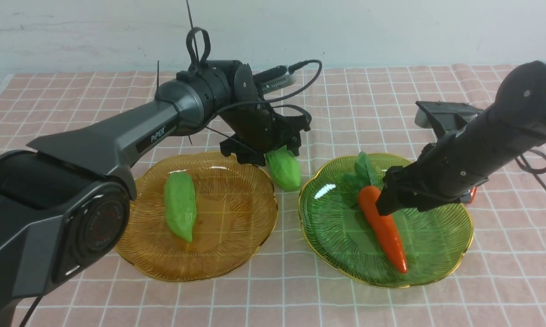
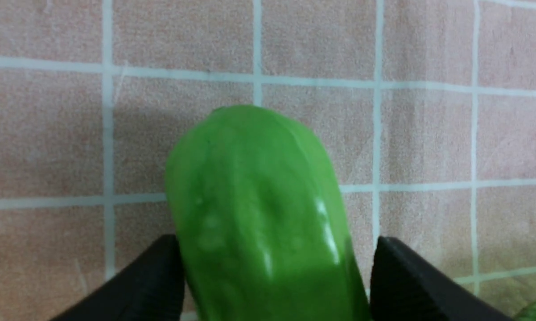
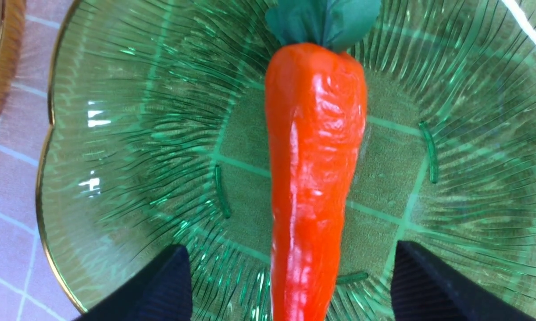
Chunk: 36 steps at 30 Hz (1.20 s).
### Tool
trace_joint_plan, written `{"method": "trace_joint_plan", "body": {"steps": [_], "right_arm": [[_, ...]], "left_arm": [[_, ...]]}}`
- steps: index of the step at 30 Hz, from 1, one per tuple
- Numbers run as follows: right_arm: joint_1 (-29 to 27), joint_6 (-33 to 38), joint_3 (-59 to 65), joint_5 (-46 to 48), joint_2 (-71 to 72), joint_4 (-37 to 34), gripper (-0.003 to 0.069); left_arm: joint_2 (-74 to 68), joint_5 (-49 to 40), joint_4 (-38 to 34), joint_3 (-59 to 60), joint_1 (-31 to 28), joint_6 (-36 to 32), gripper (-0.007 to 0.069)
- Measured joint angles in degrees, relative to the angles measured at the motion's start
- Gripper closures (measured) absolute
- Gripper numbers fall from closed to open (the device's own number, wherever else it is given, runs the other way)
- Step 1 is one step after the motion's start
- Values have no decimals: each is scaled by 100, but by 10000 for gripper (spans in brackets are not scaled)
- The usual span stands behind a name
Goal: Put different types of vegetables on the plate.
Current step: 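Put the green cucumber next to the left plate into that plate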
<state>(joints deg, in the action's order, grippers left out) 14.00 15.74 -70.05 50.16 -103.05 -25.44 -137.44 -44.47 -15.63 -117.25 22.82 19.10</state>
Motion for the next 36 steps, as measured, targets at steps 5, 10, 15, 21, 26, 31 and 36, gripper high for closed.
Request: {"method": "trace_joint_plan", "body": {"steps": [5, 10, 15, 21, 26, 31, 36], "right_arm": [[0, 0, 0, 0, 0, 0, 113], [-131, -192, -341, 245, 39, 473, 113], [-642, -999, -1090, 404, 235, 1209, 113], [-1361, -1977, -1372, 200, 105, 2049, 113], [-1591, -2138, -1372, -269, -260, 2135, 113], [-1600, -2070, -1372, -653, -708, 2136, 113], [-1594, -2018, -1378, -1029, -1182, 2123, 113]], "left_arm": [[0, 25, -97, -25, 0, -130, 295], [136, -356, -176, -566, 0, -660, 321], [765, -1817, 451, -1400, -6, -1306, 321], [1267, -2682, 1563, -1489, -11, -1367, 321], [1445, -2690, 1529, -932, -11, -1373, 322], [1798, -2690, 1478, 109, -11, -1297, 322], [2114, -2690, 1478, 1158, -11, -1235, 322]]}}
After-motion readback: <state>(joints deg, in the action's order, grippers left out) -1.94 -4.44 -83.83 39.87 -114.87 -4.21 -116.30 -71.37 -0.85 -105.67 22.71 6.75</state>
